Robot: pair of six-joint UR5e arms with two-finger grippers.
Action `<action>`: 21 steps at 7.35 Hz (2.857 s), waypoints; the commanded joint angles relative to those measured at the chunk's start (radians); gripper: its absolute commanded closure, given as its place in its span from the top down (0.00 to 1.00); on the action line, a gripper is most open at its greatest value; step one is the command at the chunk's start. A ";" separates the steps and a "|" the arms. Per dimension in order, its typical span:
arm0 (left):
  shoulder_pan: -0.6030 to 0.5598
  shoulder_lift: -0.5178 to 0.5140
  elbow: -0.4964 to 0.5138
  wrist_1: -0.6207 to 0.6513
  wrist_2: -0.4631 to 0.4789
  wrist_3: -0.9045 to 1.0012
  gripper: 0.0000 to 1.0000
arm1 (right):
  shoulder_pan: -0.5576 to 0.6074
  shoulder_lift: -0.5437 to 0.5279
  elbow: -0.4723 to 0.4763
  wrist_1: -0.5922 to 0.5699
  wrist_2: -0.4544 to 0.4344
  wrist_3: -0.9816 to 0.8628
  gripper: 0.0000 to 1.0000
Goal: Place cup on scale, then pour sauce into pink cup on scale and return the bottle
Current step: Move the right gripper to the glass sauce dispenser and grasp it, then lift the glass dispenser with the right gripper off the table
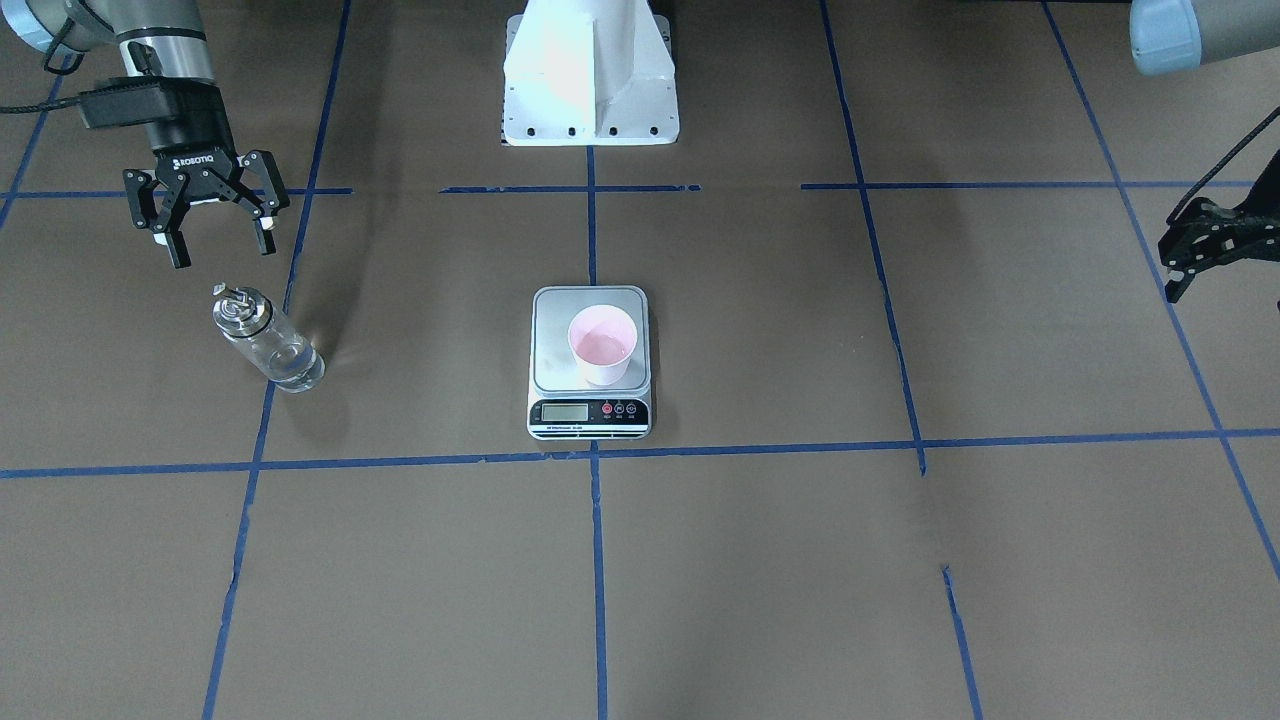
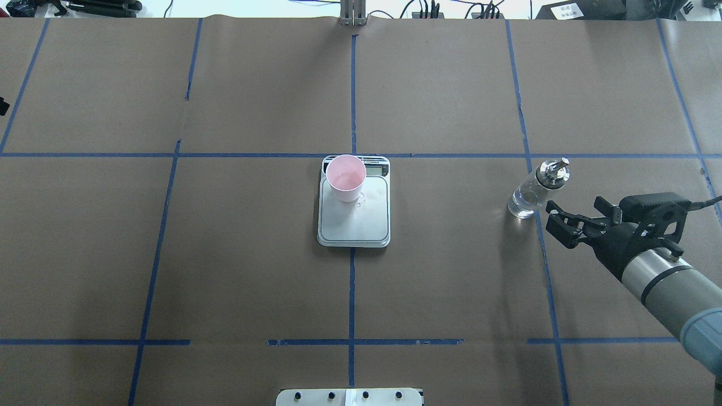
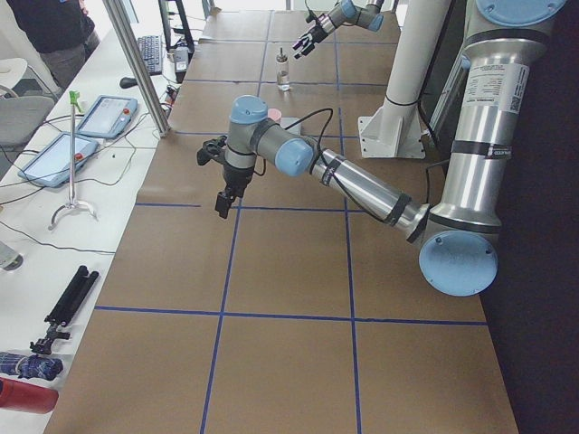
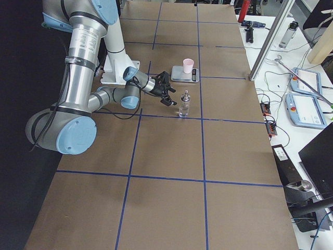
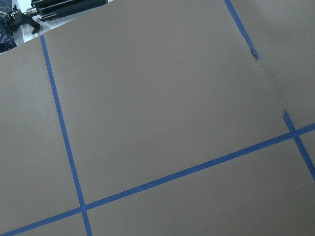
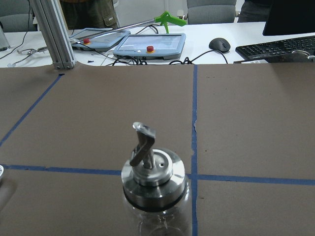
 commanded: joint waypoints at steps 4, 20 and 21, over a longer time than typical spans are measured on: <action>0.000 -0.002 0.000 0.002 0.000 0.000 1.00 | -0.039 0.169 -0.208 0.018 -0.136 -0.007 1.00; 0.000 0.003 -0.006 0.006 0.000 -0.002 1.00 | 0.033 0.295 -0.422 0.018 -0.177 -0.019 1.00; 0.000 0.003 -0.006 0.005 0.000 -0.002 1.00 | 0.034 0.295 -0.422 0.018 -0.177 -0.030 1.00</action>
